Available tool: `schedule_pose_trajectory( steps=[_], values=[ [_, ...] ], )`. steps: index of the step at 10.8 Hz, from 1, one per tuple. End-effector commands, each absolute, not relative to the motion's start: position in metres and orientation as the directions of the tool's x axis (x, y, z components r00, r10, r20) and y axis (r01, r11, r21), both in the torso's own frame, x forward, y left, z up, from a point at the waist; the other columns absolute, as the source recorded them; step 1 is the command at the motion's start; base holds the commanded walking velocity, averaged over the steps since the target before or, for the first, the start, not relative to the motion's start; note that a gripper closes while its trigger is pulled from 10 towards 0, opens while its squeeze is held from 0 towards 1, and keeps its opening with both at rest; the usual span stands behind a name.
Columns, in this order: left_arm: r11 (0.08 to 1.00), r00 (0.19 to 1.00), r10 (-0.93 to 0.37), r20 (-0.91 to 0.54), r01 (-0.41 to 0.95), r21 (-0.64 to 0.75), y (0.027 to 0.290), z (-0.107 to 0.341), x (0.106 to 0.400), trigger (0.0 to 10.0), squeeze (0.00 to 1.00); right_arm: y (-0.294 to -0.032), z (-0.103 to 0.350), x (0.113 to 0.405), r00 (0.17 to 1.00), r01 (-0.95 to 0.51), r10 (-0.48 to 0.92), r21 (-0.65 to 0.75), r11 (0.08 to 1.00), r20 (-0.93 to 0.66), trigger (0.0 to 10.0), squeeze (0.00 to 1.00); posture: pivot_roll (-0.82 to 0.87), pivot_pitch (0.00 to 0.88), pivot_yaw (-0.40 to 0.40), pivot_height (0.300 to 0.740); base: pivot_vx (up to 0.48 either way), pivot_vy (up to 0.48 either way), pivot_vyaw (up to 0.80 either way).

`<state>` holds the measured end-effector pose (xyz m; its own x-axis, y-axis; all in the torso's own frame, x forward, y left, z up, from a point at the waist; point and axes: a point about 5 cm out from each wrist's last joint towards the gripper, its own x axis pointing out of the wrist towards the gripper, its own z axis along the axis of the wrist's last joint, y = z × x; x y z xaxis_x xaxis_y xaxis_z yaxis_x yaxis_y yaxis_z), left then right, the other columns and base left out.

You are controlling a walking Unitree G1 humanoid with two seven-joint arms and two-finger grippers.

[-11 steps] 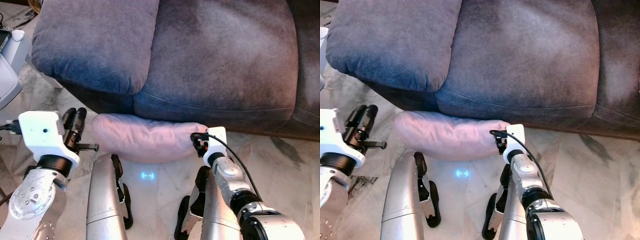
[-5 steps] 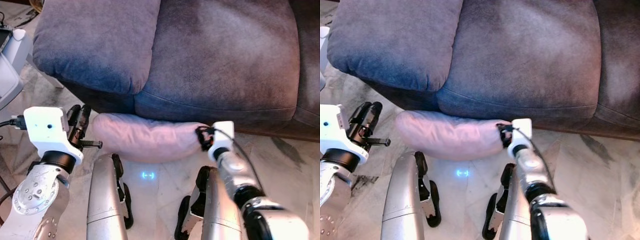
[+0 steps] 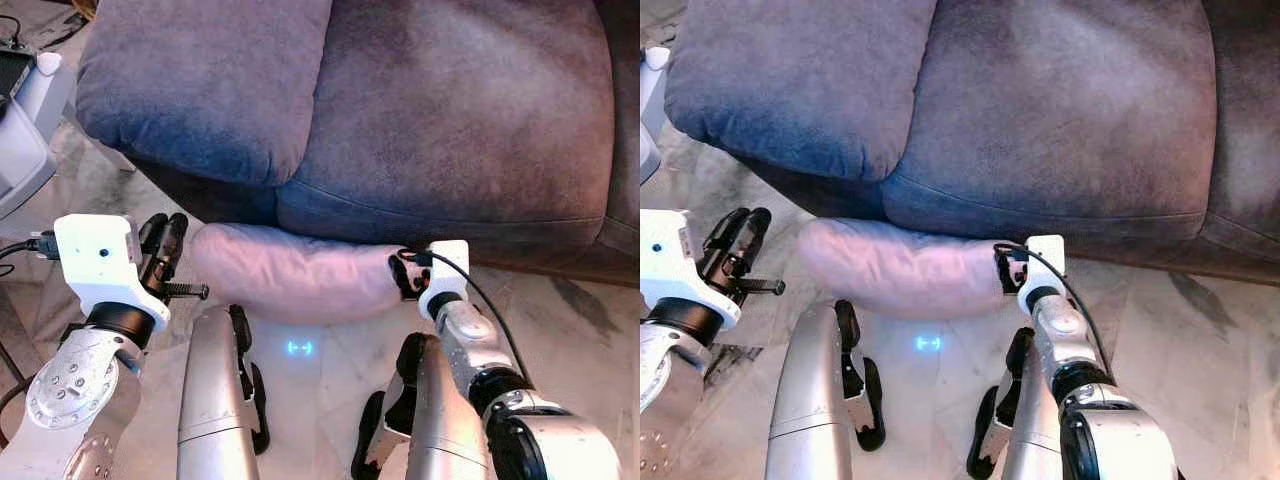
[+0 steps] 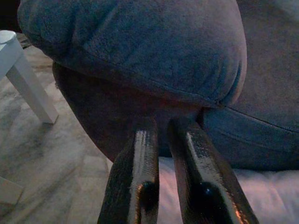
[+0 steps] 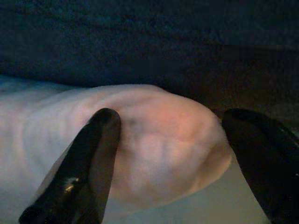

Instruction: Move the pillow to the sofa from floor

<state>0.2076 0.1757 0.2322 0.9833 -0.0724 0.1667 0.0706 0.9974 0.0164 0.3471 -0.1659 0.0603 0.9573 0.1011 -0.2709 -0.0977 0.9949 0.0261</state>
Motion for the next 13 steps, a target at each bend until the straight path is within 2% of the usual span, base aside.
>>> schedule_pose_trajectory(
  steps=[1, 3, 4, 13],
  values=[
    [0.997, 0.982, -0.076, 0.171, 0.073, 0.025, 0.1759, 0.2356, 0.1988, 10.0, 0.00, -0.1656, 0.0411, 0.3346, 0.933, -0.090, 0.097, 0.036, 0.995, -0.345, 10.0, 0.00, 0.27, 0.506, -0.068, 0.529, 0.000, 0.000, 0.00],
    [0.996, 0.984, -0.085, 0.157, 0.082, 0.025, 0.1748, 0.2344, 0.1977, 10.0, 0.00, -0.1641, 0.0398, 0.3339, 0.931, -0.093, 0.099, 0.034, 0.995, -0.351, 10.0, 0.00, 0.27, 0.509, -0.065, 0.529, 0.000, 0.000, 0.00],
    [0.996, 0.984, -0.089, 0.153, 0.086, 0.027, 0.1742, 0.2343, 0.1977, 10.0, 0.00, -0.1639, 0.0376, 0.3323, 0.929, -0.090, 0.096, 0.034, 0.995, -0.358, 0.0, 0.00, 0.27, 0.511, -0.062, 0.529, 0.000, 0.000, 0.00],
    [0.992, 0.985, -0.125, 0.123, 0.122, 0.030, 0.1706, 0.2318, 0.2021, 10.0, 0.00, -0.1557, 0.0339, 0.3300, 0.921, -0.112, 0.122, 0.049, 0.992, -0.370, 0.0, 0.00, 0.27, 0.494, -0.060, 0.529, 0.000, 0.000, 0.00]
  ],
)
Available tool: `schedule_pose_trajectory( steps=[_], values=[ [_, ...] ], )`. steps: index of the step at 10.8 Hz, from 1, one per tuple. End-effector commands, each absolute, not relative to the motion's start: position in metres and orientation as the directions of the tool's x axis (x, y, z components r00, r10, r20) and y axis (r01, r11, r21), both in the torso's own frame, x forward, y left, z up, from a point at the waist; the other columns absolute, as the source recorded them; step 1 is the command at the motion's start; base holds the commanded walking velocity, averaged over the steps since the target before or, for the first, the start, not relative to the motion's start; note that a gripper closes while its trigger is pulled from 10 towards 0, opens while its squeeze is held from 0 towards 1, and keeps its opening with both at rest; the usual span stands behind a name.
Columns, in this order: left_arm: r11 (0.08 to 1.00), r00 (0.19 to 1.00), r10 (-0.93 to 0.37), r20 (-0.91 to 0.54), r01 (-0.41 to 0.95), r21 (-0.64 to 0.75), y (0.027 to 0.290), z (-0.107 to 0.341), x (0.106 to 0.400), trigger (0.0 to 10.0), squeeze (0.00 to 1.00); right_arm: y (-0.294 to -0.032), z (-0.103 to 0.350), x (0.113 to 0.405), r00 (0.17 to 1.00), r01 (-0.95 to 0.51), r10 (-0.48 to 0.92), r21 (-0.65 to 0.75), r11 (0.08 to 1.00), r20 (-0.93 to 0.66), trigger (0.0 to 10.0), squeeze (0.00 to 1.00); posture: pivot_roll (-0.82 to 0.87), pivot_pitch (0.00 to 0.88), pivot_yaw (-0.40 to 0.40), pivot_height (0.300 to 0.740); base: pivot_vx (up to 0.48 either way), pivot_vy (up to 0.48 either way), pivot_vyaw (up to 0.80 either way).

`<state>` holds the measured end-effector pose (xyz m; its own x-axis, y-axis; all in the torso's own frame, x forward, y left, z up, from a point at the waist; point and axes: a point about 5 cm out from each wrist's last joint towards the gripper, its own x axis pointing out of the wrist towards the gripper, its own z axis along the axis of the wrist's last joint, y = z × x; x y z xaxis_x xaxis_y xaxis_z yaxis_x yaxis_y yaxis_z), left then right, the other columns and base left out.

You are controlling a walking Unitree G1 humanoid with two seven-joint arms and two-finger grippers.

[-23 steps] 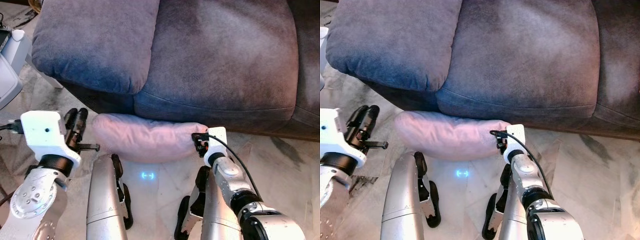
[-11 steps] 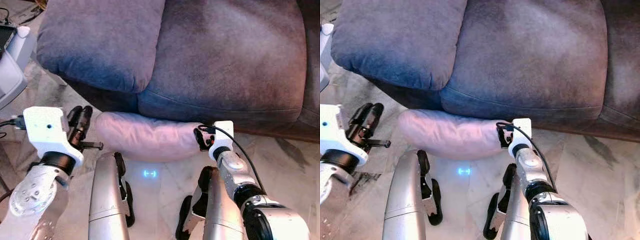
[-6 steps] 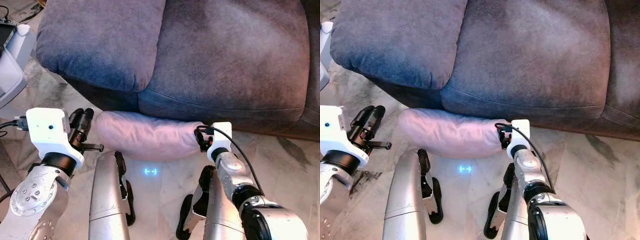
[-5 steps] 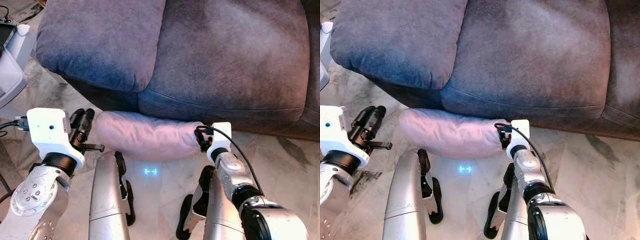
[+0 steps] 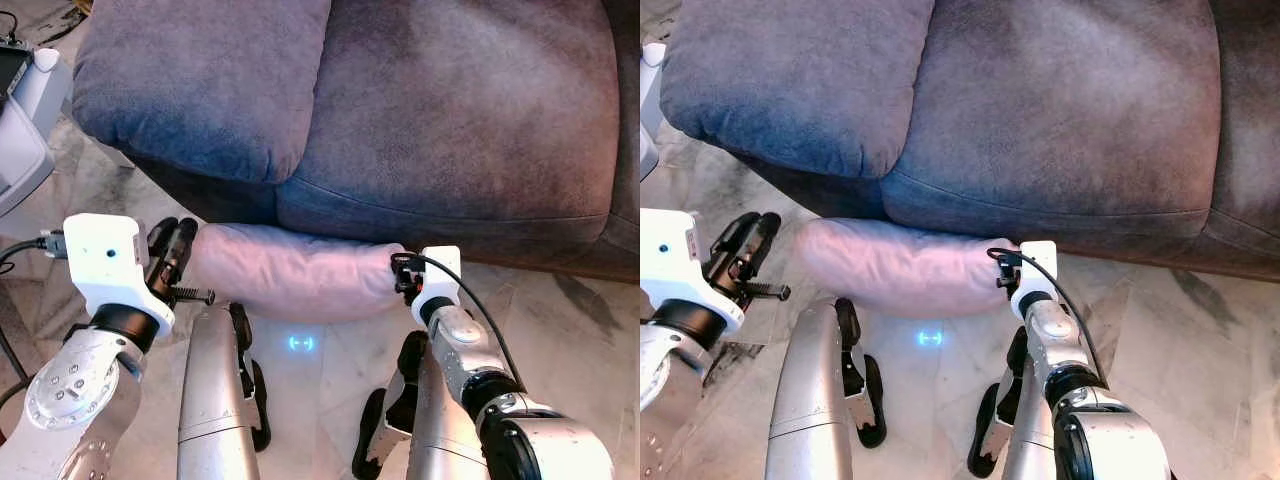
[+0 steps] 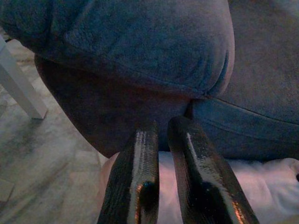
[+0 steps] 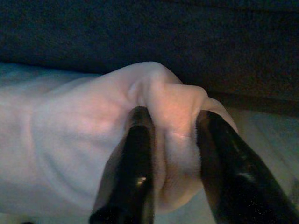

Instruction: Move the pillow to the sofa from floor

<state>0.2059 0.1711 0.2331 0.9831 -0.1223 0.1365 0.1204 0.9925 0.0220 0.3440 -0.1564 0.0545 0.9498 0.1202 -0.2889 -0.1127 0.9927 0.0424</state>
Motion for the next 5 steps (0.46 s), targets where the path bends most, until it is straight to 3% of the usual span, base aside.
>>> schedule_pose_trajectory(
  steps=[1, 5],
  values=[
    [0.992, 0.984, -0.127, 0.122, 0.124, 0.030, 0.1705, 0.2318, 0.2023, 10.0, 0.00, -0.1547, 0.0337, 0.3298, 0.921, -0.116, 0.127, 0.051, 0.992, -0.370, 0.0, 0.00, 0.27, 0.489, -0.058, 0.529, 0.000, 0.000, 0.00],
    [0.991, 0.984, -0.133, 0.118, 0.131, 0.026, 0.1678, 0.2290, 0.2091, 10.0, 0.00, -0.1507, 0.0370, 0.3321, 0.927, -0.123, 0.138, 0.067, 0.990, -0.350, 0.0, 0.00, 0.26, 0.466, -0.061, 0.529, 0.000, 0.000, 0.00]
  ],
)
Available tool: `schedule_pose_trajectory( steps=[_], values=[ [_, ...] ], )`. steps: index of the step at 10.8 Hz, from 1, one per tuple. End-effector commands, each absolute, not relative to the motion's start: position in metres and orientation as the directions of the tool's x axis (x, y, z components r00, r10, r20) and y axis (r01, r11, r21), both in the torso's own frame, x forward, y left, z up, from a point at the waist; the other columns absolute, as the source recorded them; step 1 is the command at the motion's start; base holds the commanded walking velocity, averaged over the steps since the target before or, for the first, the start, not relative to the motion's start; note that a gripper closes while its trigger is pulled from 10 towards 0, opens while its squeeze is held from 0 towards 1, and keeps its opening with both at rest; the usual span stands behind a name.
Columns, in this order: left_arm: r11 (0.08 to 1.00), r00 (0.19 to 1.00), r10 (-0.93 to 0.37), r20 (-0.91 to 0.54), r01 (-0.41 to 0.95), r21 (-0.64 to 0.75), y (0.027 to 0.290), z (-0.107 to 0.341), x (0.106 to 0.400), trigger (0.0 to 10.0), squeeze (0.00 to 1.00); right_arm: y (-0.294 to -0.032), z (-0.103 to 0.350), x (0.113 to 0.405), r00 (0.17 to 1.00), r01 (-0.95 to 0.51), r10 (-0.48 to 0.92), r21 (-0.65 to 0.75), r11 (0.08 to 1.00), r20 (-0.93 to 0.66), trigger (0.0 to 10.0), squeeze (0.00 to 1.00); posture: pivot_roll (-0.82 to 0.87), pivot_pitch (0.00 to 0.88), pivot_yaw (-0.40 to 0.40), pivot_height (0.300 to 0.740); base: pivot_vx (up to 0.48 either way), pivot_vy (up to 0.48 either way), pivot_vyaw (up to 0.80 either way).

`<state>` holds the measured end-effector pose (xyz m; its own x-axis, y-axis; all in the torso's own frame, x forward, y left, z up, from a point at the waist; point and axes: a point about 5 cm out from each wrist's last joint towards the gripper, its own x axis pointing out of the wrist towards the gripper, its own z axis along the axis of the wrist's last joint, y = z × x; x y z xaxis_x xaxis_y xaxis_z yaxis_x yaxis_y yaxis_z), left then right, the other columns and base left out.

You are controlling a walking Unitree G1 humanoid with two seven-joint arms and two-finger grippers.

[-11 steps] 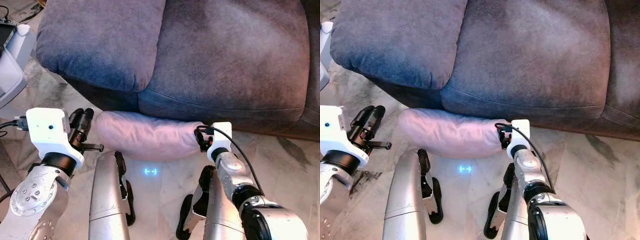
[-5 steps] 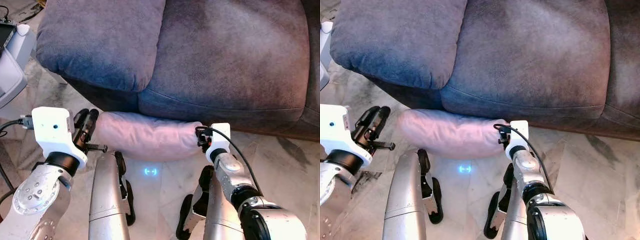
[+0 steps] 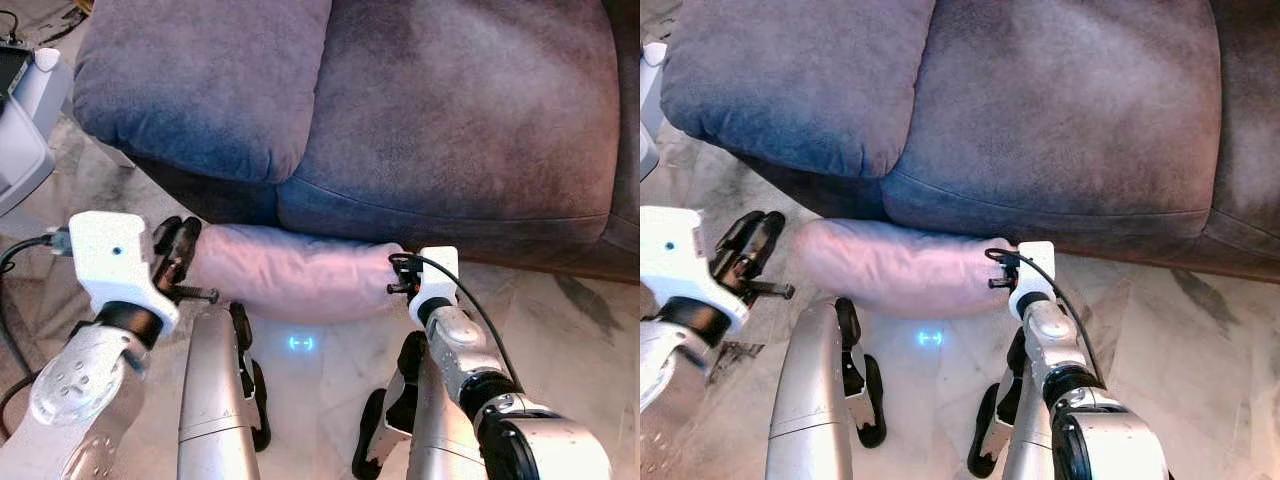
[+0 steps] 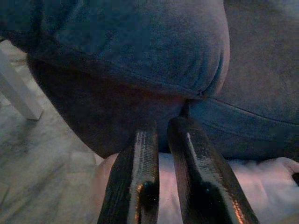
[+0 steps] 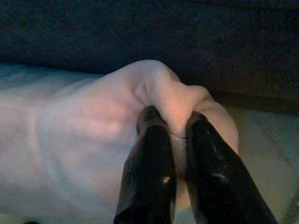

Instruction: Move the pillow to the sofa from floor

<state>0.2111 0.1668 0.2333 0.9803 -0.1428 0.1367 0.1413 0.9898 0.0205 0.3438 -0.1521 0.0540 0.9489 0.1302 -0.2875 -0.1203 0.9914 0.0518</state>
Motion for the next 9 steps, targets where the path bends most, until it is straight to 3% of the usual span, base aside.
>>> schedule_pose_trajectory(
  steps=[1, 4, 5, 6, 9],
  values=[
    [0.991, 0.984, -0.133, 0.119, 0.131, 0.024, 0.167, 0.228, 0.212, 10.0, 0.00, -0.149, 0.037, 0.332, 0.925, -0.131, 0.144, 0.060, 0.990, -0.350, 0.0, 0.00, 0.26, 0.451, -0.065, 0.529, 0.000, 0.000, 0.00],
    [0.996, 0.992, -0.087, 0.096, 0.086, 0.010, 0.177, 0.214, 0.225, 10.0, 0.00, -0.139, 0.041, 0.335, 0.927, -0.171, 0.187, 0.079, 0.982, -0.325, 0.0, 0.00, 0.25, 0.390, -0.077, 0.529, 0.000, 0.000, 0.00],
    [0.998, 0.998, -0.058, 0.032, 0.058, 0.003, 0.182, 0.198, 0.231, 10.0, 0.00, -0.136, 0.040, 0.334, 0.923, -0.184, 0.198, 0.075, 0.980, -0.330, 6.3, 0.00, 0.24, 0.361, -0.080, 0.529, 0.000, 0.000, 0.00],
    [0.999, 0.997, -0.036, -0.069, 0.037, 0.008, 0.191, 0.178, 0.240, 10.0, 0.00, -0.135, 0.041, 0.334, 0.926, -0.187, 0.202, 0.077, 0.979, -0.319, 10.0, 0.00, 0.23, 0.336, -0.080, 0.529, 0.000, 0.000, 0.00],
    [0.999, 0.973, -0.029, -0.229, 0.032, 0.008, 0.204, 0.145, 0.262, 10.0, 0.00, -0.148, 0.039, 0.331, 0.932, -0.174, 0.183, 0.057, 0.983, -0.312, 10.0, 0.00, 0.20, 0.296, -0.071, 0.529, 0.000, 0.000, 0.00]
  ],
)
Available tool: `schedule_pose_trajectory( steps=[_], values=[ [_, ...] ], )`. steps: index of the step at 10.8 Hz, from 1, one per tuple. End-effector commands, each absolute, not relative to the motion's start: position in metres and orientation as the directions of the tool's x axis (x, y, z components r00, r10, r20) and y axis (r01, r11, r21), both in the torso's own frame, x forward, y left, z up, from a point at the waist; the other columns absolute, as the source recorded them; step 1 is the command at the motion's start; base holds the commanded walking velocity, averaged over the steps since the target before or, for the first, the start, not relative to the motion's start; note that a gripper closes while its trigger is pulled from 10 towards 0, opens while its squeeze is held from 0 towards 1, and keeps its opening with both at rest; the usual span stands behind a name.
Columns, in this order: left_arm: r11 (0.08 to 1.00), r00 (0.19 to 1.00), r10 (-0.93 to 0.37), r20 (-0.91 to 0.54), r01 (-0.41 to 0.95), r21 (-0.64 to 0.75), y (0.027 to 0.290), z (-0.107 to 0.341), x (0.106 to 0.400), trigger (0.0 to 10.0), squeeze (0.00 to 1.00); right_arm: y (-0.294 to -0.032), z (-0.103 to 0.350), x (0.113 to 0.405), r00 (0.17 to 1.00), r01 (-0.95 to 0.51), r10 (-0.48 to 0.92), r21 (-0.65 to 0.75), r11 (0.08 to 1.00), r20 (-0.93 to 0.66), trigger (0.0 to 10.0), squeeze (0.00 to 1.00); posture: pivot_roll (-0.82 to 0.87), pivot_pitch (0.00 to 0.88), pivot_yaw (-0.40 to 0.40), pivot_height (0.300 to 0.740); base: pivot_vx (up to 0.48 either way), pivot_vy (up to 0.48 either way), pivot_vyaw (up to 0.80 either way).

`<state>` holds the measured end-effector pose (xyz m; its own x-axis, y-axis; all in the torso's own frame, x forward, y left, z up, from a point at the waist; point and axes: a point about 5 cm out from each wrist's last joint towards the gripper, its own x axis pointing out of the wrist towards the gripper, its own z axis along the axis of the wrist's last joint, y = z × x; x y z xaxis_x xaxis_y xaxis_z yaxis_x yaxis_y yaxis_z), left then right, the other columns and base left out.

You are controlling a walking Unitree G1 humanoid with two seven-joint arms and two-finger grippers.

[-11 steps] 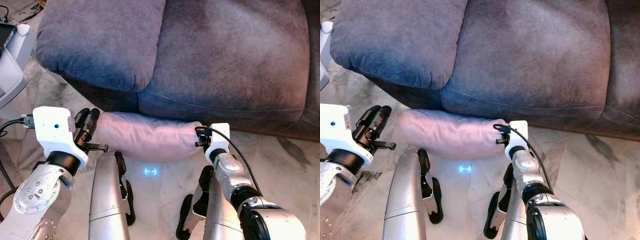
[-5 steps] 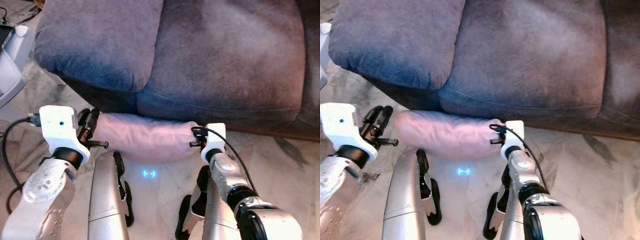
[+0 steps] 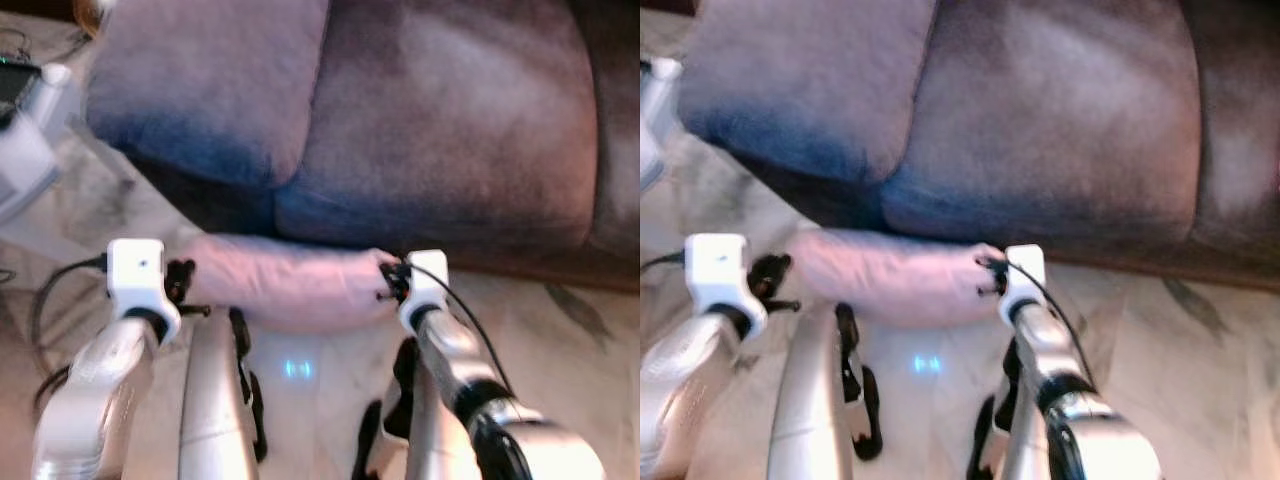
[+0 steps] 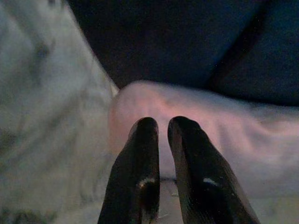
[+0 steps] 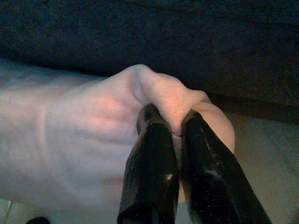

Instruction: Move the pillow to the sofa from floor

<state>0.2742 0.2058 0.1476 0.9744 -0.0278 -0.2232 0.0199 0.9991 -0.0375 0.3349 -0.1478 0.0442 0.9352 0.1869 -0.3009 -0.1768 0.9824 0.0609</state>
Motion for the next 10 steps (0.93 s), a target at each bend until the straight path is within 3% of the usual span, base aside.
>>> schedule_pose_trajectory(
  steps=[1, 3, 4, 10],
  values=[
    [0.999, 0.963, -0.012, -0.270, -0.003, -0.054, 0.210, 0.133, 0.274, 10.0, 1.00, -0.157, 0.037, 0.327, 0.934, -0.168, 0.174, 0.047, 0.985, -0.312, 10.0, 0.00, 0.19, 0.273, -0.070, 0.529, 0.000, 0.000, 0.00],
    [0.998, 0.961, -0.019, -0.277, 0.003, -0.059, 0.204, 0.122, 0.281, 10.0, 1.00, -0.168, 0.053, 0.337, 0.958, -0.145, 0.147, 0.027, 0.989, -0.246, 10.0, 0.00, 0.17, 0.223, -0.069, 0.529, 0.000, 0.000, 0.00],
    [0.997, 0.971, -0.031, -0.236, 0.014, -0.072, 0.198, 0.123, 0.284, 10.0, 0.00, -0.168, 0.063, 0.343, 0.967, -0.148, 0.150, 0.024, 0.989, -0.204, 10.0, 0.00, 0.17, 0.205, -0.071, 0.529, 0.000, 0.000, 0.00],
    [0.999, 0.998, -0.019, -0.054, 0.017, -0.041, 0.189, 0.123, 0.296, 10.0, 0.00, -0.182, 0.090, 0.354, 0.996, -0.049, 0.050, 0.016, 0.999, -0.074, 10.0, 0.00, 0.14, 0.067, -0.061, 0.529, 0.000, 0.000, 0.00]
  ],
)
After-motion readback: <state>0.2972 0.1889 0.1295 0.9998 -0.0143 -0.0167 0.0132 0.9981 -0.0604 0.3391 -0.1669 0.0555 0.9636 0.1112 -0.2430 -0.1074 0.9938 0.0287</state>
